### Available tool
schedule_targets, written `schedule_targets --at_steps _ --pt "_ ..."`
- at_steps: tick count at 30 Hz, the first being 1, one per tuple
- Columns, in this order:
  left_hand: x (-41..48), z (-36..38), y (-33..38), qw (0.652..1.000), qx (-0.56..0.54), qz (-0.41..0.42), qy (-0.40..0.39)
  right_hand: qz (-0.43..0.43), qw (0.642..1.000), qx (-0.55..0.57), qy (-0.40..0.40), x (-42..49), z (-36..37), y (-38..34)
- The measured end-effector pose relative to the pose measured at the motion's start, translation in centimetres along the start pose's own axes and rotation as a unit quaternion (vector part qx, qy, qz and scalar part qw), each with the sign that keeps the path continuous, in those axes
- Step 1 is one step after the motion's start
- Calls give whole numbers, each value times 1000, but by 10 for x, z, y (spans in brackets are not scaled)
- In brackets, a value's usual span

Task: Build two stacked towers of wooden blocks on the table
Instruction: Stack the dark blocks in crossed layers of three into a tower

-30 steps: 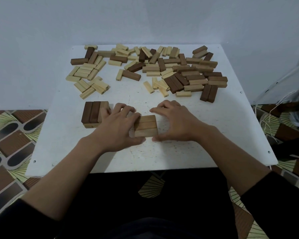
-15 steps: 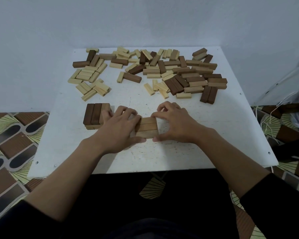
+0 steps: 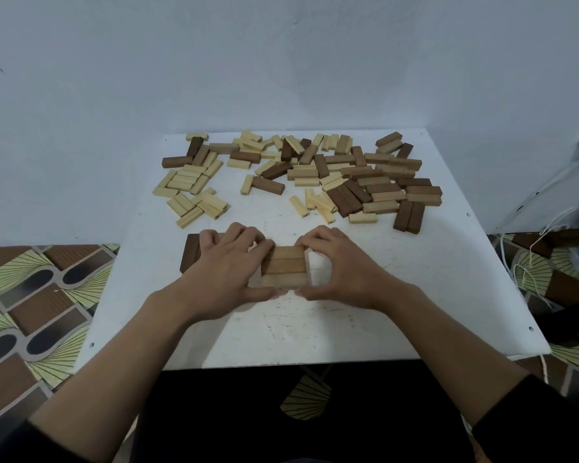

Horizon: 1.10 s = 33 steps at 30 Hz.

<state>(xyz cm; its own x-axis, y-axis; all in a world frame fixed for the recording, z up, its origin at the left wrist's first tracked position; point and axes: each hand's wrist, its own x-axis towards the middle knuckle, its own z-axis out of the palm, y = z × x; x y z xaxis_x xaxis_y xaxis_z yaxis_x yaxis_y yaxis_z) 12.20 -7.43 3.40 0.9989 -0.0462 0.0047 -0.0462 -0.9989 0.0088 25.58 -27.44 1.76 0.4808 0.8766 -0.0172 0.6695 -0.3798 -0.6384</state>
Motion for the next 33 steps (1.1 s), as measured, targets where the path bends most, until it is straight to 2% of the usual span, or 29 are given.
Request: schedule_targets --at_steps 7,10,14,20,33 --pt "-14 -26 -52 999 -23 -6 -23 -34 998 -23 44 35 6 -41" --pt "-20 -34 -76 999 -31 -10 -18 -39 998 -46 34 54 9 -58" --pt "-23 -39 -101 998 -34 -25 -51 -32 995 -94 4 77 14 -74" --pt "-22 -30 -118 995 -52 -35 -83 -17 993 -112 -20 94 24 -79" --pt "-28 -19 -125 992 -59 -49 -101 -9 990 -133 -38 102 36 -81"
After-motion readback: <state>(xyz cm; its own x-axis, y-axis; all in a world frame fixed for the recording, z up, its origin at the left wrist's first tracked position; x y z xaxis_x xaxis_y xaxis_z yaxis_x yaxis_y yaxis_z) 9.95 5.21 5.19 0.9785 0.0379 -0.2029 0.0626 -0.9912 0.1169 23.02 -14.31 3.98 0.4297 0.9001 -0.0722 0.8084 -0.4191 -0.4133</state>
